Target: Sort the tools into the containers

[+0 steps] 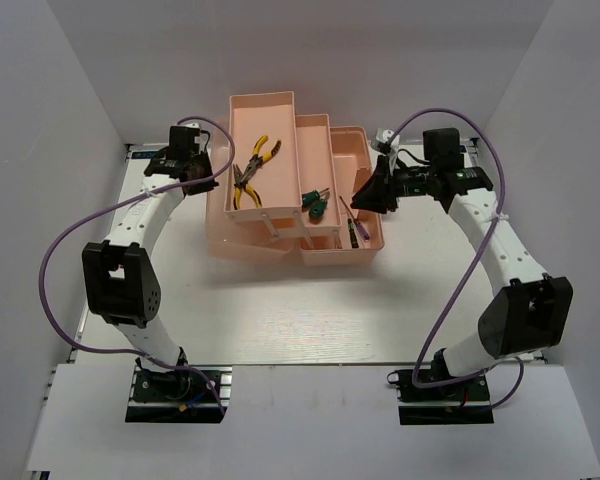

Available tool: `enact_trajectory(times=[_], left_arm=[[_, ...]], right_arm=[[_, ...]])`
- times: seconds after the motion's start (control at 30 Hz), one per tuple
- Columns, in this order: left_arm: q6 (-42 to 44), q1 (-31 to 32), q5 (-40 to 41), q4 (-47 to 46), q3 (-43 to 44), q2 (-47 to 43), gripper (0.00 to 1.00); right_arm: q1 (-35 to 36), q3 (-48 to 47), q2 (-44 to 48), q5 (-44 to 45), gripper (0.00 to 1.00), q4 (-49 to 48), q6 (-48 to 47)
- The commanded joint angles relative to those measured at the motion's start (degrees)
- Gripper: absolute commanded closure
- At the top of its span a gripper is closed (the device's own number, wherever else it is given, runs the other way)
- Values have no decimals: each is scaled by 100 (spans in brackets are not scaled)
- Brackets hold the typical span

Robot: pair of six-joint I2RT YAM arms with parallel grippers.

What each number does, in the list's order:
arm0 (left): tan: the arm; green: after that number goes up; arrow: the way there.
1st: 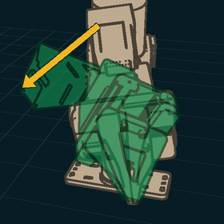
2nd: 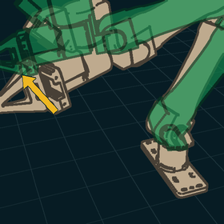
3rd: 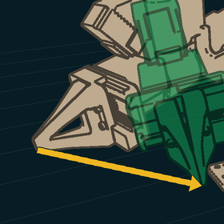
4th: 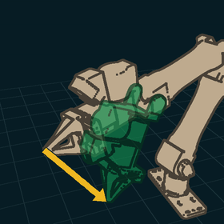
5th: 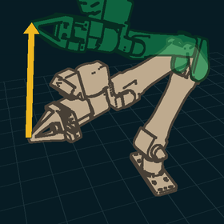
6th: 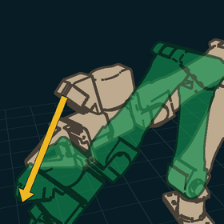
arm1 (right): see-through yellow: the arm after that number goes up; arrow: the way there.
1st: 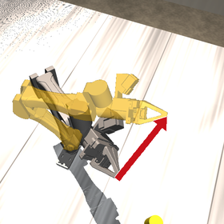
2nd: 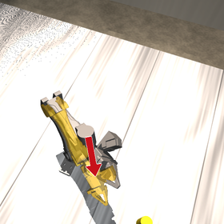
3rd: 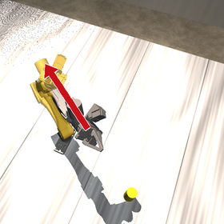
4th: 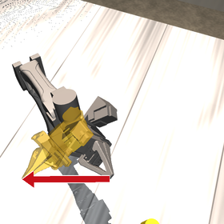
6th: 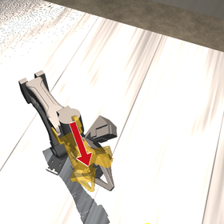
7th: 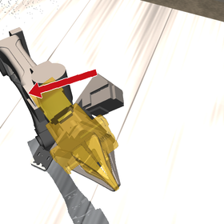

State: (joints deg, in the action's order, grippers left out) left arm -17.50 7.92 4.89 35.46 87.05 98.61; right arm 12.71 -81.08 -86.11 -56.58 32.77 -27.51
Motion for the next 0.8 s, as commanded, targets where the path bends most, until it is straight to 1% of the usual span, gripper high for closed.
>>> enact_trajectory(times=[0.0,0.03,0.07,0.1,0.13,0.17,0.2,0.23,0.3,0.33,0.43,0.47,0.5,0.63,0.7,0.77], left_arm=[[-421,78,-304,-734,129,-474,100],[-421,78,-304,-795,50,-535,100],[-421,78,-304,-795,49,-536,100],[-473,78,-304,-856,-3,-536,100],[-474,78,-356,-857,-3,-588,100],[-474,130,-357,-857,-3,-588,100],[-474,131,-357,-857,-3,-641,100],[-474,131,-357,-857,-3,-641,100],[-474,131,-357,-857,154,-693,100],[-474,131,-357,-857,207,-694,100],[-536,183,-409,-857,418,-746,100],[-536,183,-409,-857,471,-746,100],[-536,183,-409,-796,567,-747,100],[-536,236,-409,-795,691,-799,100],[-588,288,-409,-795,691,-799,100],[-588,289,-409,-795,691,-799,100]], right_arm=[[204,-214,-353,-1426,66,487,-1062],[371,-537,-415,-1444,66,693,-1586],[468,-636,-468,-1418,64,1008,-1765],[661,-750,-556,-1348,60,1281,-1976],[889,-821,-565,-1243,55,1354,-2430],[1039,-804,-583,-1103,53,1502,-2609],[1449,-796,-548,-910,49,1530,-2759],[1602,-778,-556,-795,48,1513,-2978],[1996,-655,-565,-339,48,1216,-3164],[2233,-620,-565,-241,48,1066,-3103],[2674,-479,-600,190,48,197,-2656],[2745,-479,-626,330,48,99,-2463],[2928,-496,-644,506,48,19,-2400],[3272,-479,-793,1025,48,-437,-2189],[3500,-322,-846,1498,48,-605,-2102],[3598,-216,-881,1920,48,-1122,-1943]])
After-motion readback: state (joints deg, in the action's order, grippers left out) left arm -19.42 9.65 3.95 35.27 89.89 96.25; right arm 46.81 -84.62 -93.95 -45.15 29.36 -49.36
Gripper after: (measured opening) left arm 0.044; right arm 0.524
